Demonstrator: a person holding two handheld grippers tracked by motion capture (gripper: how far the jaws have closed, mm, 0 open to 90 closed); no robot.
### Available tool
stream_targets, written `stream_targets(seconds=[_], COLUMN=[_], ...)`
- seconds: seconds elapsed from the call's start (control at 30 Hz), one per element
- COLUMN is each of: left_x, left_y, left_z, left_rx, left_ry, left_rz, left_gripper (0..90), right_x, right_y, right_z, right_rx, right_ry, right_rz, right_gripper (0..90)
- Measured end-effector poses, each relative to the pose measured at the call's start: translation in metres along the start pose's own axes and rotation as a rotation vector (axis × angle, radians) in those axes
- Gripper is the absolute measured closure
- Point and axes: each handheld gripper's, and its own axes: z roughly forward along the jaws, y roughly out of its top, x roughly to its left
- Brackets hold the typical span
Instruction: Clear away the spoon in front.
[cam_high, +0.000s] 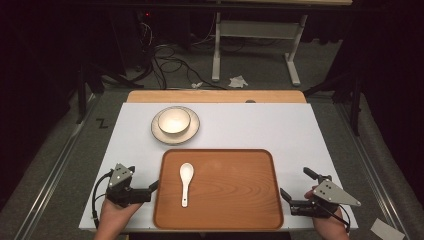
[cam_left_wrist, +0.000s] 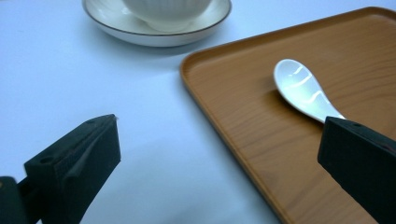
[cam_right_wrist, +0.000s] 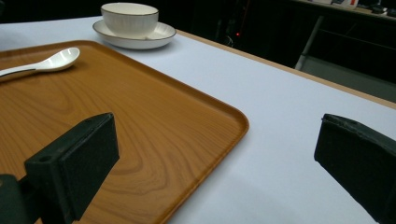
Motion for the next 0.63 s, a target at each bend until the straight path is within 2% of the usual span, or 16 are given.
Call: stream_targets(seconds=[0.17, 0.27, 0.37, 0.43, 0.47, 0.53, 0.63], left_x=[0.02, 0.027, 0.029, 0.03, 0.031, 0.031, 0.03], left_y=[0.002, 0.001, 0.001, 0.003, 0.004, 0.004, 0.005], left_z=[-0.009, -0.013, -0.011, -0.008, -0.007, -0.008, -0.009], left_rx=[-0.047, -0.073, -0.059, -0.028, -0.02, -0.04, -0.049], left_ry=[0.063, 0.074, 0.085, 0.079, 0.06, 0.045, 0.052], left_rz=[0.016, 0.002, -0.007, -0.001, 0.001, -0.009, -0.002], left_gripper=[0.0, 0.0, 0.0, 0.0, 0.0, 0.0, 0.6], right_x=[-0.002, -0.003, -0.005, -0.006, -0.007, -0.009, -0.011], right_y=[-0.002, -0.003, -0.005, -0.005, -0.005, -0.006, -0.006], right_z=[-0.006, -0.011, -0.017, -0.021, -0.023, -0.026, -0.028], right_rx=[-0.009, -0.01, -0.013, -0.016, -0.017, -0.028, -0.036], right_ry=[-0.017, -0.032, -0.046, -0.057, -0.061, -0.072, -0.078], right_rz=[0.015, 0.021, 0.026, 0.035, 0.038, 0.044, 0.055], right_gripper=[0.7, 0.7, 0.7, 0.7, 0.7, 0.7, 0.7])
